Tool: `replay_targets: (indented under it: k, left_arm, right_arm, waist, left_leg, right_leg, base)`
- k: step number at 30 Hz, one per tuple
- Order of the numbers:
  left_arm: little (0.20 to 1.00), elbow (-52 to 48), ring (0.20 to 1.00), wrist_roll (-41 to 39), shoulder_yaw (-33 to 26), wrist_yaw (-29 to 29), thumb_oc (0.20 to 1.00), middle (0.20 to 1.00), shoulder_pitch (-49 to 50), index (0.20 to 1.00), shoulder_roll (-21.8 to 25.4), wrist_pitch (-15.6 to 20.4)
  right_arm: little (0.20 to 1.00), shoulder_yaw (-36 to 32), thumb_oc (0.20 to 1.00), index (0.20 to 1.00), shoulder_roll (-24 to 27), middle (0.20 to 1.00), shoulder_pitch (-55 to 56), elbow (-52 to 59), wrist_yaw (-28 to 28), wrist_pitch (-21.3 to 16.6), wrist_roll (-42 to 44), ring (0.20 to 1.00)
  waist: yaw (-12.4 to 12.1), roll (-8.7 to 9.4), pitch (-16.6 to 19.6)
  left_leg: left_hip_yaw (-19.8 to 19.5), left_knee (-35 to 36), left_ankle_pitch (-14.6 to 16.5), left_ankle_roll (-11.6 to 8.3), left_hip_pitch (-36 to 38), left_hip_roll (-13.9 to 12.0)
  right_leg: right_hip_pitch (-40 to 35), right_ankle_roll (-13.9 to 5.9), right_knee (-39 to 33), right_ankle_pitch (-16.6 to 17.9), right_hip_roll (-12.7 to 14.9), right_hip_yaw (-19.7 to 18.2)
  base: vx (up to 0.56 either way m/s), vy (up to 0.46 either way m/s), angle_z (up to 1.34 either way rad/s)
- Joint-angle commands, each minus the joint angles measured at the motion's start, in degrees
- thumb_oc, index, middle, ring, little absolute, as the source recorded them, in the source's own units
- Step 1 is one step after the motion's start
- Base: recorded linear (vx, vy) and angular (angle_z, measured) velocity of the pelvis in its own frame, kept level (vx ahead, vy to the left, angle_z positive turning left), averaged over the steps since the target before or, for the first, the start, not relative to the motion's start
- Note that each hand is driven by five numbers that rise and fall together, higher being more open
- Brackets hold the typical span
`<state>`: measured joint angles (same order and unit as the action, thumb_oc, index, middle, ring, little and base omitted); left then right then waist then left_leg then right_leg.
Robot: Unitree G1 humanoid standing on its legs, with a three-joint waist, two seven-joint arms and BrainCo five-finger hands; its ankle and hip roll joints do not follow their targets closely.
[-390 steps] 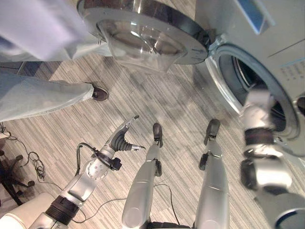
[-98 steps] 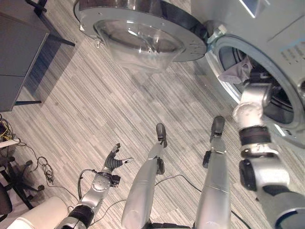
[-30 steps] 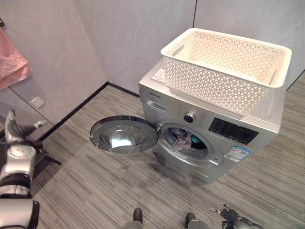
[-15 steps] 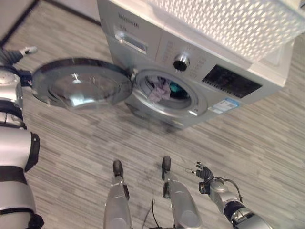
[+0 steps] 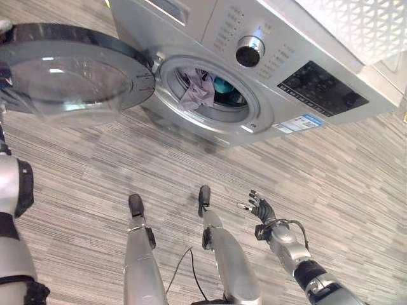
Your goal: Grab the laundry basket,head to the washer,open it,put in the laundry and shut it.
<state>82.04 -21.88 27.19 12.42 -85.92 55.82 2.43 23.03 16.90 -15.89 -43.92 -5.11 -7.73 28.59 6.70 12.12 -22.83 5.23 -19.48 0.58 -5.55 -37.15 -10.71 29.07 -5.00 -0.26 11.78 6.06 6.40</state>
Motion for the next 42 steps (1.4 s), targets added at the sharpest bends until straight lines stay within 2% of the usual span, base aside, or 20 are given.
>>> replay_targets:
  k: [1, 6, 9, 11, 12, 15, 17, 19, 22, 24, 25, 26, 30, 33, 34, 35, 37, 38, 41, 42]
  left_arm:
    - [1.0, 3.02, 1.0, 2.82, 3.52, -1.01, 1.0, 1.0, 0.14, 1.0, 2.06, 0.63]
    - [1.0, 4.04, 1.0, 10.96, 6.69, -5.32, 1.0, 1.0, 3.13, 1.0, -0.28, -1.16]
    - [1.0, 4.58, 1.0, 21.71, 10.39, -17.68, 1.0, 1.0, 11.54, 1.0, -4.61, -3.33]
    - [1.0, 4.55, 1.0, 21.72, 10.33, -17.68, 1.0, 1.0, 11.62, 1.0, -4.61, -3.34]
    - [1.0, 2.73, 1.0, 26.0, 11.86, -20.91, 1.0, 1.0, 16.27, 1.0, -7.78, -3.4]
    - [1.0, -0.33, 1.0, 30.33, 13.58, -20.27, 1.0, 1.0, 19.76, 1.0, -11.92, -3.12]
    - [1.0, -6.99, 1.0, 33.11, 15.34, -19.33, 1.0, 1.0, 25.75, 1.0, -19.62, -2.41]
    - [1.0, -14.63, 1.0, 32.28, 17.45, -19.98, 1.0, 1.0, 30.59, 1.0, -23.18, -1.55]
    - [1.0, -26.38, 1.0, 23.35, 18.3, -21.46, 1.0, 1.0, 37.96, 1.0, -27.79, 0.01]
    - [1.0, -30.19, 1.0, 15.55, 17.27, -21.06, 1.0, 1.0, 41.5, 1.0, -31.95, 0.68]
    - [1.0, -30.18, 1.0, 15.54, 17.28, -21.05, 1.0, 1.0, 41.51, 1.0, -31.97, 0.68]
    - [1.0, -29.74, 1.0, 12.7, 16.53, -17.96, 1.0, 1.0, 41.84, 1.0, -38.38, 0.89]
    - [1.0, -25.12, 1.0, 11.69, 14.31, -11.48, 1.0, 1.0, 38.37, 1.0, -51.19, 1.12]
    - [1.0, -21.44, 1.0, 5.86, 11.96, -7.65, 1.0, 1.0, 34.71, 1.0, -60.42, 2.21]
    - [1.0, -21.41, 1.0, 5.86, 11.95, -7.65, 1.0, 1.0, 34.69, 1.0, -60.45, 2.22]
    - [1.0, -21.38, 1.0, 0.82, 11.04, -6.97, 1.0, 1.0, 34.24, 1.0, -63.56, 2.89]
    - [1.0, -21.51, 1.0, -1.09, 10.92, -6.86, 1.0, 1.0, 33.76, 1.0, -65.33, 3.18]
    - [1.0, -22.12, 1.0, -2.07, 11.01, -6.78, 1.0, 1.0, 33.38, 1.0, -67.19, 3.67]
    - [1.0, -24.0, 1.0, -1.5, 11.34, -5.85, 1.0, 1.0, 33.94, 1.0, -67.05, 4.74]
    - [1.0, -26.44, 1.0, -3.65, 11.41, -6.38, 1.0, 1.0, 36.24, 1.0, -66.01, 5.47]
  right_arm:
    - [1.0, 1.34, 1.0, 1.0, 3.61, 1.0, 3.79, 1.45, -0.08, -1.42, 1.56, 1.0]
    - [1.0, 1.49, 1.0, 1.0, 5.1, 1.0, 4.04, 2.56, 1.08, -0.55, 0.74, 1.0]
    - [1.0, 2.58, 1.0, 1.0, 7.01, 1.0, 3.01, 1.59, 3.45, 2.04, -2.13, 1.0]
    - [1.0, 2.6, 1.0, 1.0, 7.04, 1.0, 3.03, 1.59, 3.46, 2.04, -2.13, 1.0]
    - [1.0, 2.68, 1.0, 1.0, 7.89, 1.0, 3.39, 1.72, 4.66, 2.78, -3.22, 1.0]
    - [1.0, 2.62, 1.0, 1.0, 8.78, 1.0, 3.5, 1.9, 5.11, 3.04, -3.73, 1.0]
    - [1.0, 1.91, 1.0, 1.0, 10.02, 1.0, 2.38, 1.17, 4.49, 3.42, -4.61, 1.0]
    - [1.0, 0.74, 1.0, 1.0, 10.48, 1.0, 2.92, 1.33, 4.29, 4.23, -5.1, 1.0]
    - [1.0, -1.4, 1.0, 1.0, 11.01, 1.0, 3.38, 1.68, 4.05, 4.62, -6.18, 1.0]
    - [1.0, -2.36, 1.0, 1.0, 10.91, 1.0, 3.49, 1.75, 4.14, 4.52, -6.16, 1.0]
    - [1.0, -2.37, 1.0, 1.0, 10.93, 1.0, 3.51, 1.75, 4.14, 4.52, -6.16, 1.0]
    - [1.0, -2.83, 1.0, 1.0, 9.93, 1.0, 2.3, -1.22, 3.73, 4.3, -6.25, 1.0]
    - [1.0, -2.98, 1.0, 1.0, 7.15, 1.0, -0.41, -8.35, 1.62, 4.46, -7.57, 1.0]
    - [1.0, -2.42, 1.0, 1.0, 4.59, 1.0, -2.14, -11.89, -0.05, 4.39, -6.98, 1.0]
    - [1.0, -2.42, 1.0, 1.0, 4.61, 1.0, -2.15, -11.89, -0.05, 4.39, -6.98, 1.0]
    - [1.0, -2.04, 1.0, 1.0, 3.96, 1.0, -1.65, -11.94, -0.24, 4.54, -6.94, 1.0]
    - [1.0, -1.88, 1.0, 1.0, 3.62, 1.0, -1.2, -11.94, -0.24, 4.48, -6.58, 1.0]
    - [1.0, -1.68, 1.0, 1.0, 3.65, 1.0, 0.42, -10.67, -0.05, 4.28, -6.42, 1.0]
    - [1.0, -2.16, 1.0, 1.0, 4.86, 1.0, 3.57, -7.62, 0.34, 3.79, -6.39, 1.0]
    - [1.0, -2.98, 1.0, 1.0, 5.99, 1.0, 6.84, -5.84, 0.89, 3.67, -6.62, 1.0]
  waist:
    - [1.46, 1.13, 2.23]
    - [2.38, 1.48, 2.39]
    - [3.39, 1.52, 2.88]
    - [3.41, 1.5, 2.92]
    - [3.63, 1.34, 3.24]
    - [3.65, 1.11, 3.2]
    - [2.89, -0.23, 2.46]
    - [2.03, -1.55, 1.97]
    - [0.91, -3.45, 1.58]
    - [0.66, -4.24, 1.64]
    - [0.63, -4.24, 1.62]
    - [0.41, -5.09, 1.94]
    - [0.74, -5.77, 2.65]
    - [1.87, -5.84, 3.75]
    - [1.86, -5.85, 3.72]
    - [2.7, -5.91, 4.61]
    - [3.3, -5.72, 5.09]
    - [4.46, -5.62, 6.0]
    - [5.59, -5.29, 7.09]
    - [6.15, -5.33, 7.76]
  left_leg:
    - [-3.9, 0.99, 0.8, 0.35, -3.5, -0.95]
    - [-3.7, 0.46, 1.03, 0.61, -4.51, -1.24]
    - [-3.32, 0.74, 1.01, 0.69, -4.2, -1.2]
    - [-3.31, 0.74, 1.01, 0.69, -4.21, -1.2]
    - [-3.15, 0.78, 1.1, 0.7, -3.68, -1.11]
    - [-2.9, 0.86, 1.29, 0.82, -2.85, -1.05]
    - [-2.58, 1.61, 1.33, 1.08, -0.98, -0.5]
    - [-2.11, 2.4, 1.43, 1.26, 0.61, 0.02]
    - [-1.01, 3.49, 1.49, 1.52, 3.04, 0.63]
    - [-0.13, 4.11, 1.42, 1.55, 4.54, 0.97]
    - [-0.11, 4.14, 1.42, 1.55, 4.6, 0.97]
    - [0.73, 4.22, 1.57, 1.57, 5.88, 1.22]
    - [1.52, 5.29, 1.41, 1.44, 8.2, 1.54]
    - [2.3, 7.1, 0.89, 1.13, 10.16, 1.55]
    - [2.31, 7.13, 0.88, 1.13, 10.2, 1.55]
    - [3.1, 8.32, 0.53, 0.95, 11.45, 1.43]
    - [3.39, 9.02, 0.29, 0.77, 12.3, 1.21]
    - [4.18, 9.92, -0.04, 0.5, 13.68, 0.83]
    - [5.11, 11.23, -0.36, 0.2, 15.66, 0.51]
    - [5.64, 12.07, -0.75, 0.01, 16.97, 0.13]
  right_leg:
    - [-3.95, -8.11, -0.08, -4.02, 5.87, -3.13]
    - [-2.75, -8.01, 0.15, -3.68, 5.83, -3.24]
    - [-2.23, -7.96, 0.45, -3.6, 5.81, -3.73]
    - [-2.22, -7.96, 0.45, -3.6, 5.81, -3.73]
    - [-2.24, -7.89, 0.75, -3.65, 5.81, -3.96]
    - [-2.45, -7.74, 1.18, -3.81, 5.91, -4.18]
    - [-3.13, -7.52, 1.84, -4.38, 6.28, -4.32]
    - [-3.87, -7.52, 2.13, -4.71, 6.73, -4.41]
    - [-4.71, -7.54, 2.8, -5.34, 7.38, -4.6]
    - [-5.2, -7.48, 2.98, -5.65, 7.63, -4.8]
    - [-5.22, -7.48, 2.97, -5.65, 7.63, -4.82]
    - [-5.92, -7.36, 2.92, -5.92, 7.93, -4.89]
    - [-7.05, -7.15, 2.81, -6.63, 8.32, -5.26]
    - [-7.5, -7.09, 2.76, -7.17, 8.23, -5.89]
    - [-7.52, -7.09, 2.76, -7.18, 8.23, -5.9]
    - [-7.88, -7.08, 2.62, -7.46, 8.05, -6.31]
    - [-8.11, -7.0, 2.61, -7.63, 7.91, -6.64]
    - [-8.54, -7.01, 2.61, -7.94, 7.61, -7.11]
    - [-9.08, -7.06, 2.45, -8.18, 7.12, -7.97]
    - [-9.57, -6.95, 2.42, -8.37, 6.84, -8.3]
  base:
    - [0.0, 0.028, -0.07]
    - [-0.01, 0.022, -0.1]
    - [-0.01, 0.008, -0.01]
    - [0.0, 0.0, 0.0]
    - [0.0, 0.0, 0.0]
    - [0.0, 0.003, 0.05]
    - [0.01, 0.014, 0.05]
    - [0.02, 0.03, 0.04]
    - [0.03, 0.044, 0.09]
    - [0.0, 0.0, 0.0]
    - [0.01, 0.007, 0.07]
    - [0.02, 0.021, 0.08]
    - [0.02, -0.032, 0.21]
    - [0.02, -0.046, 0.45]
    - [0.03, -0.034, -0.68]
    - [0.03, -0.034, -0.93]
    - [0.03, -0.044, -0.73]
    - [0.03, -0.033, -0.64]
    - [0.05, -0.056, -0.77]
    - [0.06, -0.096, -0.58]
